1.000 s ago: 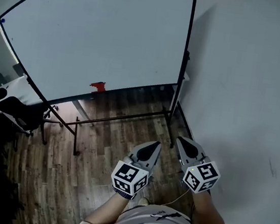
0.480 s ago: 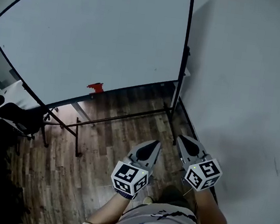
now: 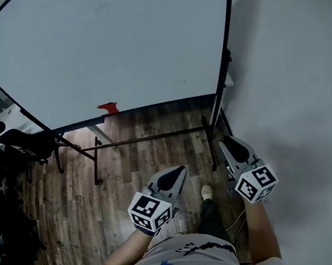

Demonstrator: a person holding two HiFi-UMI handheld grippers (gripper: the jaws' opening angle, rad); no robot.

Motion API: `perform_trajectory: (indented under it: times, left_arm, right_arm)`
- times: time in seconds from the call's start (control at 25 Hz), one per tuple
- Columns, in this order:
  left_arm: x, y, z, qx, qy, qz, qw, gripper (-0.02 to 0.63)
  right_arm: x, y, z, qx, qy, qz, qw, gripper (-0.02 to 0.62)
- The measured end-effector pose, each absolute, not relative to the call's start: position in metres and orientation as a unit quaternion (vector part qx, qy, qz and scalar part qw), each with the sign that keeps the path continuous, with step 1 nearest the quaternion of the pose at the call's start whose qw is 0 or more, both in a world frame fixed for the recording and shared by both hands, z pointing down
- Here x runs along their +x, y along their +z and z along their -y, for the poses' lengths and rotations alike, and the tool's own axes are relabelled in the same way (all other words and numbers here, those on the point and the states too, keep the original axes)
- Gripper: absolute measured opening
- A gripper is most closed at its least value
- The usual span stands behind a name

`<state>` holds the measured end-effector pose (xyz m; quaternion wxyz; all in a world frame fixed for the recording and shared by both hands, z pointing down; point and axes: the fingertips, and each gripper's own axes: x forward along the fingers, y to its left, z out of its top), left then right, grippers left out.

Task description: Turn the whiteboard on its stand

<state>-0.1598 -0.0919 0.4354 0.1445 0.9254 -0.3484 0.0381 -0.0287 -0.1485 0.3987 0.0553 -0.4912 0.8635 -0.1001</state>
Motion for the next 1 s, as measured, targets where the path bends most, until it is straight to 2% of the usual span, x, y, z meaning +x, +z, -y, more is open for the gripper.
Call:
perform_trajectory:
  times: [0.24,0.56,1.0]
  left_arm:
    - [-0.111,0.436,0.183,0.917,0.048,0.372,0.138,0.012]
    - [-0.062,0.444,0.282,0.897,0.069,0.412,0.143,0.012]
    - [-0.021,0.460,0.369,0.897,0.057,0.412,0.150,0.012]
  right_arm:
    - [0.032,0.414,0.270,-0.426,-0.108,-0.897,0.050,0.108]
    - [0.106,0.465,0.424,-0.376,-0.137,-0.916,0.010,0.186]
    - [0.120,0.520,0.546,-0.342,-0.134,-0.928,-0.068,0.225]
